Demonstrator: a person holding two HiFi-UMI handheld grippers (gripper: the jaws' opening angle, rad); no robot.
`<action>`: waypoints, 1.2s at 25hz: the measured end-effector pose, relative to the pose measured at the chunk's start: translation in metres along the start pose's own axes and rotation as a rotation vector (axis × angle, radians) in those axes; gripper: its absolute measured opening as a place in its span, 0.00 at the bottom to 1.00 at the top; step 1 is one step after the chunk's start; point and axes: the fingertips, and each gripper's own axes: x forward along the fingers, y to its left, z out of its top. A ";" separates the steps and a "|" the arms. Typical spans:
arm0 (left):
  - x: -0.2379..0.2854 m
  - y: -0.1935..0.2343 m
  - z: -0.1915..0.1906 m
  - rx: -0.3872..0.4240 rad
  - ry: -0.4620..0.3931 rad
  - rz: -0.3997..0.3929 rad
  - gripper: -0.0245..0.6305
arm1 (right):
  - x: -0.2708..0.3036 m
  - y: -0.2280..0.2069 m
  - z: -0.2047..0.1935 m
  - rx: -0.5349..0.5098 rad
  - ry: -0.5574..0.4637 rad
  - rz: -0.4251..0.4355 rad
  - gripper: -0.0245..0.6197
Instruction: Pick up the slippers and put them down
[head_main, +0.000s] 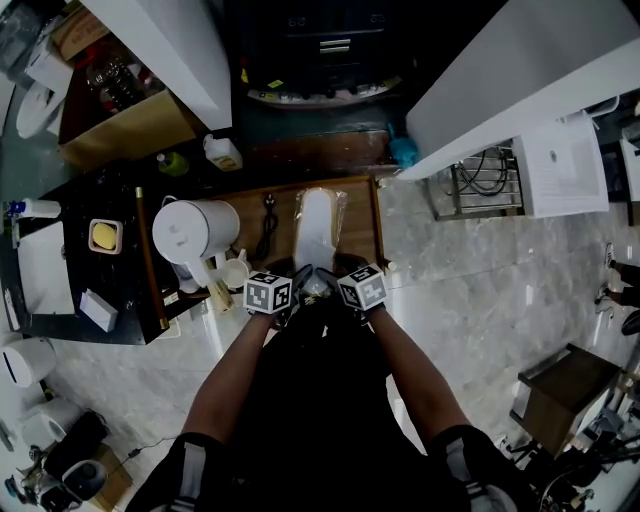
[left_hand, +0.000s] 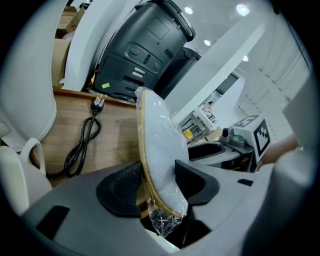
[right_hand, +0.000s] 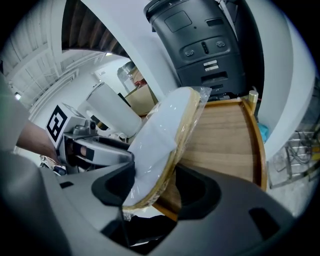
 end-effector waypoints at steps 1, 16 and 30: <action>0.003 0.002 -0.001 -0.001 0.007 0.002 0.35 | 0.003 -0.003 -0.002 0.004 0.008 -0.001 0.44; 0.029 0.028 -0.008 -0.055 0.089 0.048 0.35 | 0.033 -0.024 -0.010 0.052 0.095 -0.002 0.44; 0.037 0.038 -0.018 -0.067 0.143 0.082 0.36 | 0.041 -0.026 -0.017 0.089 0.135 -0.031 0.44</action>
